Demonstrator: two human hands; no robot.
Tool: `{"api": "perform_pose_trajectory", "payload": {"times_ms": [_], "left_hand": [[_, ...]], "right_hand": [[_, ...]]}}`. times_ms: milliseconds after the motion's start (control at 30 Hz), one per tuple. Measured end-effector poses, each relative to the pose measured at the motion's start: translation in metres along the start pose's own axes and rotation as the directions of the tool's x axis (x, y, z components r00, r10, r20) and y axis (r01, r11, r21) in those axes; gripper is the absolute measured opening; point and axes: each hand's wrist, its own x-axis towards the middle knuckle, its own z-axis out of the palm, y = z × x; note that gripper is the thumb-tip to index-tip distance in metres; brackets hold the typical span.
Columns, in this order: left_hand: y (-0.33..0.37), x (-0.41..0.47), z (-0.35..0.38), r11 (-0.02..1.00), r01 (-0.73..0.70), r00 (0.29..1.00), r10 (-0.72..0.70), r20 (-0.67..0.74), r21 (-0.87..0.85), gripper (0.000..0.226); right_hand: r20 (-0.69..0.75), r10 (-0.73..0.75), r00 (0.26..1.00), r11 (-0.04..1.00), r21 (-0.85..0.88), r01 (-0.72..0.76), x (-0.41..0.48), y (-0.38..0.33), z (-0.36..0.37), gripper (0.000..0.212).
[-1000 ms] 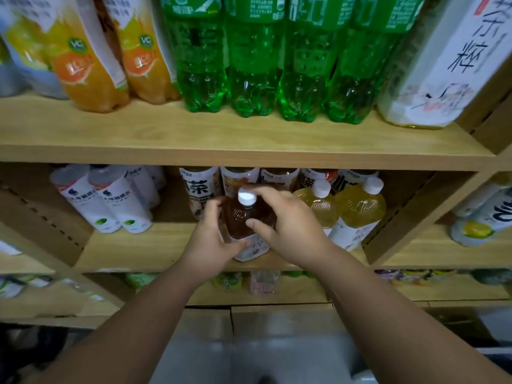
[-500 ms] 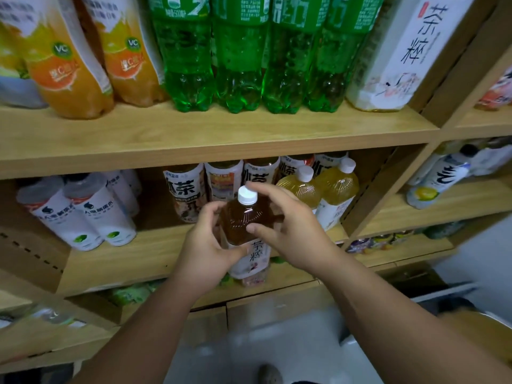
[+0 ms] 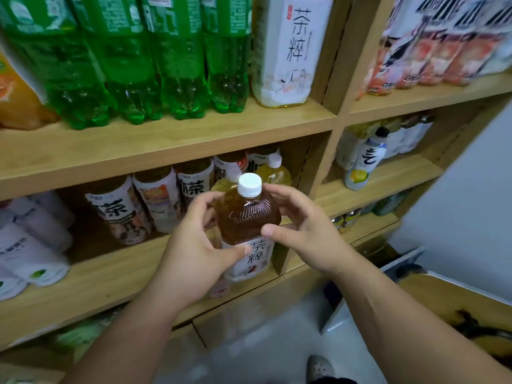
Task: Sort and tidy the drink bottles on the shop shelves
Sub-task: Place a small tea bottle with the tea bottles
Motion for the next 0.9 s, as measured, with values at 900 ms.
{"api": "perform_pose_trajectory", "payload": {"times_ms": [900], "left_hand": [[0.11, 0.191, 0.45, 0.99, 0.116, 0.993, -0.118, -0.016, -0.086, 0.079]], "right_hand": [[-0.233, 0.218, 0.948, 0.973, 0.125, -0.194, 0.002, 0.136, -0.445, 0.048]]}}
